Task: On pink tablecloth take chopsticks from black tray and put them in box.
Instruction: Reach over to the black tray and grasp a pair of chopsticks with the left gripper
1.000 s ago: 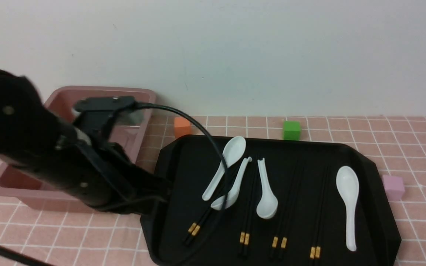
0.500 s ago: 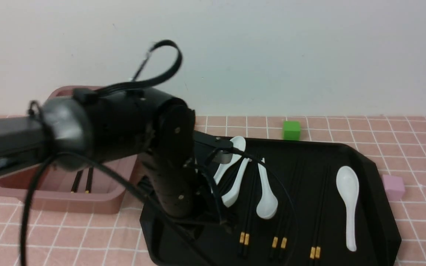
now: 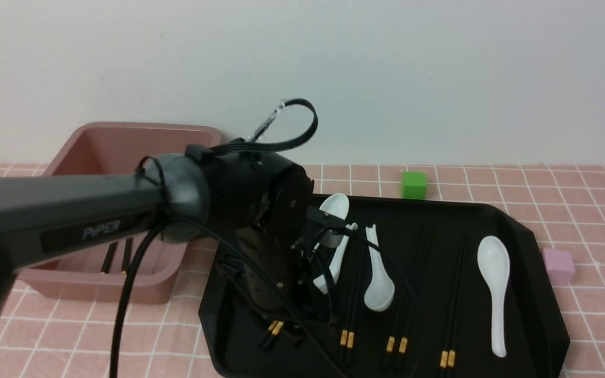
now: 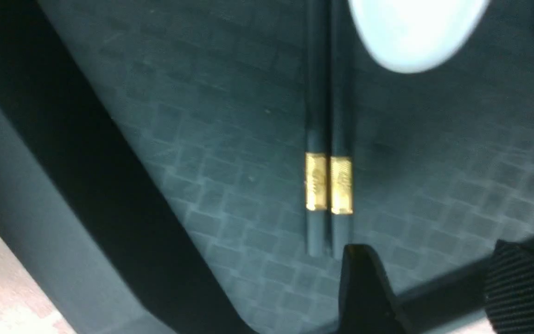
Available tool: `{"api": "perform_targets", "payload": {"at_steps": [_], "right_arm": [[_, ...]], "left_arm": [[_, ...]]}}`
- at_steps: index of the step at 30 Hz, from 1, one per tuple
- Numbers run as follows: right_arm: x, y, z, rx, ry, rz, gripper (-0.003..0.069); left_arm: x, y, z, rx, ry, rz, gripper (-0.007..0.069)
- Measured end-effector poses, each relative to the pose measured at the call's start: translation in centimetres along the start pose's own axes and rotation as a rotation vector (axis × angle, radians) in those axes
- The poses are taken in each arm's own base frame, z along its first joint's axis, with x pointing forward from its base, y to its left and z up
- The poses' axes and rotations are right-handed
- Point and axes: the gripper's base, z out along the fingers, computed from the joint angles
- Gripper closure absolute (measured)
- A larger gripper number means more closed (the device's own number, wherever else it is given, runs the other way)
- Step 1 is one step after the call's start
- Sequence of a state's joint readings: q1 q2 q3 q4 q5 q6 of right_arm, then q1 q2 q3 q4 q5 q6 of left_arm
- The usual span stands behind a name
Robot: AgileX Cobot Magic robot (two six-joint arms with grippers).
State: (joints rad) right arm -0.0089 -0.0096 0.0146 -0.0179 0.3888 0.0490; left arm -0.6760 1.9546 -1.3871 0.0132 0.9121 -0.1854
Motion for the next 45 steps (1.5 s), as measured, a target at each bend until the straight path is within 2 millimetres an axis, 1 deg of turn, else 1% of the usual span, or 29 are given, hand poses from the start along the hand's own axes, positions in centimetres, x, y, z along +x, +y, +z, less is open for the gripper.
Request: {"api": "perform_targets", "payload": {"at_steps": [8, 11, 12, 15, 23, 27, 28, 34, 40, 45], "right_arm": [[0.0, 0.0, 0.0, 0.000, 0.000, 0.000, 0.0419], [0.0, 0.0, 0.0, 0.000, 0.000, 0.000, 0.0419], [0.0, 0.0, 0.0, 0.000, 0.000, 0.000, 0.0419], [0.0, 0.0, 0.0, 0.000, 0.000, 0.000, 0.0419], [0.0, 0.0, 0.0, 0.000, 0.000, 0.000, 0.0419], [0.0, 0.0, 0.0, 0.000, 0.000, 0.000, 0.0419], [0.0, 0.0, 0.0, 0.000, 0.000, 0.000, 0.0419], [0.0, 0.0, 0.0, 0.000, 0.000, 0.000, 0.0419], [0.0, 0.0, 0.0, 0.000, 0.000, 0.000, 0.0419], [0.0, 0.0, 0.0, 0.000, 0.000, 0.000, 0.0419]], "left_arm": [[-0.3, 0.3, 0.5, -0.012, -0.017, 0.022, 0.0259], [-0.4, 1.1, 0.5, -0.006, -0.019, 0.002, 0.0259], [-0.5, 1.6, 0.5, -0.003, -0.019, -0.017, 0.0259], [-0.6, 2.3, 0.5, 0.002, -0.019, -0.030, 0.0259], [-0.8, 2.0, 0.5, 0.017, -0.038, -0.012, 0.0256], [-1.0, 2.0, 0.9, 0.017, -0.053, -0.011, 0.0256], [-1.0, 2.0, 1.5, 0.016, -0.046, -0.011, 0.0256], [-1.0, 2.0, 3.2, 0.012, -0.011, -0.011, 0.0256], [-1.1, 2.0, 3.3, 0.009, -0.019, -0.011, 0.0256], [-1.1, 2.2, 3.3, -0.014, -0.025, 0.010, 0.0279]]}}
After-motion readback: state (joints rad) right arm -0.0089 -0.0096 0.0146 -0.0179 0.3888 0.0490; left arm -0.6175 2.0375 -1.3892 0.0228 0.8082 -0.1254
